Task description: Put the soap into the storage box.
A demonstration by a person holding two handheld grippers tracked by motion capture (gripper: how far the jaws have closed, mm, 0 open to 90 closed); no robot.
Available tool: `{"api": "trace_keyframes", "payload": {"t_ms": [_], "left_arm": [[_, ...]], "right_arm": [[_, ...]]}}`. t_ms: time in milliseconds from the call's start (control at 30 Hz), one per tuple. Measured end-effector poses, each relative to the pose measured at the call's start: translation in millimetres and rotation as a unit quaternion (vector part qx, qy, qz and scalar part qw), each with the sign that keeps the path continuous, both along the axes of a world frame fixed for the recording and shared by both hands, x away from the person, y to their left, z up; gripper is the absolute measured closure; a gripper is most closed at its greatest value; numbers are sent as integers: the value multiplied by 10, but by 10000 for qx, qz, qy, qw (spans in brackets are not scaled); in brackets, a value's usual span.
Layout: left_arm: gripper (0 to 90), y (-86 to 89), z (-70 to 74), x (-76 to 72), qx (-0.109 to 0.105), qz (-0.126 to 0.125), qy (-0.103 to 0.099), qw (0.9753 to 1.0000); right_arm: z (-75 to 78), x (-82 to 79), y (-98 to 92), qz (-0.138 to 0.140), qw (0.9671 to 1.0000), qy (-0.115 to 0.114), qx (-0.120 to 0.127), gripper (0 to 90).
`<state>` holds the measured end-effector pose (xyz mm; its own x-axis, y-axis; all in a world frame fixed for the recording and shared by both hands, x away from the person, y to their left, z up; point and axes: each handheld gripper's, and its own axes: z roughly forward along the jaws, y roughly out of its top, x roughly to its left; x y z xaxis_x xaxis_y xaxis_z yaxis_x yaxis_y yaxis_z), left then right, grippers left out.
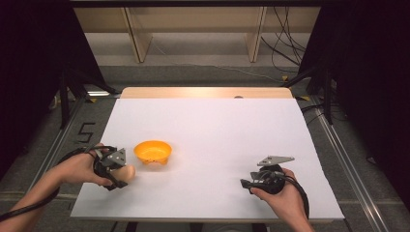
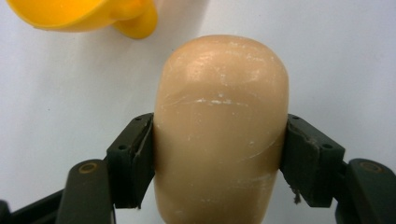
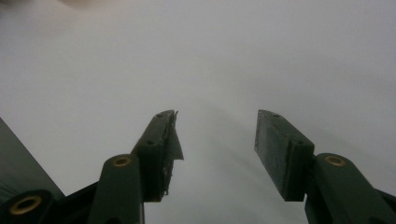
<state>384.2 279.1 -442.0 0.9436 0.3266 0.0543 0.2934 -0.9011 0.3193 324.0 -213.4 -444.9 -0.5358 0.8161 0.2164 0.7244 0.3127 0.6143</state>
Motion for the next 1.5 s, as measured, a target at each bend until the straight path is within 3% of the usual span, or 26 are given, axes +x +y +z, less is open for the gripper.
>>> {"api": "trace_keyframes", "payload": {"t_ms": [300, 333, 400, 467, 733, 767, 833, 933, 1167, 1233, 1267, 1500], "left_arm": [[320, -23, 82, 34, -35, -54, -97, 9999], [320, -24, 96, 40, -13, -91, -102, 9999], [320, -30, 110, 39, -32, -33, -77, 10000], [320, -36, 125, 53, -21, -99, -112, 9999], [320, -58, 188, 84, 18, -193, -196, 9996], [320, -62, 191, 79, -7, -109, -174, 9998], [320, -69, 211, 92, 17, -131, -183, 9997], [320, -84, 233, 115, 11, -194, -222, 9996], [320, -117, 274, 139, -11, -228, -260, 9994], [320, -127, 285, 144, -20, -209, -238, 9995], [320, -131, 292, 158, -15, -259, -278, 9993], [320, -157, 327, 194, 33, -277, -282, 9992]], "right_arm": [[-2, 4, -5, 16, 10000, -31, 2, 490], [13, 5, -20, 75, 9998, -29, -197, 490], [23, -3, -12, 24, 9999, 64, -97, 489], [3, -4, -2, -17, 10000, -18, 43, 489], [5, -6, -3, -18, 10000, -10, 42, 488], [4, -6, -3, -16, 10000, -8, 41, 488], [-15, 16, -12, 111, 9998, -173, 49, 488], [3, -6, -2, -19, 10000, -9, 39, 488], [-17, 29, -27, 187, 9994, -295, 14, 488], [-16, 26, -26, 165, 9995, -266, 9, 488], [-5, 1, -6, 37, 9999, -85, 76, 487], [-10, 8, -11, 77, 9999, -137, 70, 488]]}}
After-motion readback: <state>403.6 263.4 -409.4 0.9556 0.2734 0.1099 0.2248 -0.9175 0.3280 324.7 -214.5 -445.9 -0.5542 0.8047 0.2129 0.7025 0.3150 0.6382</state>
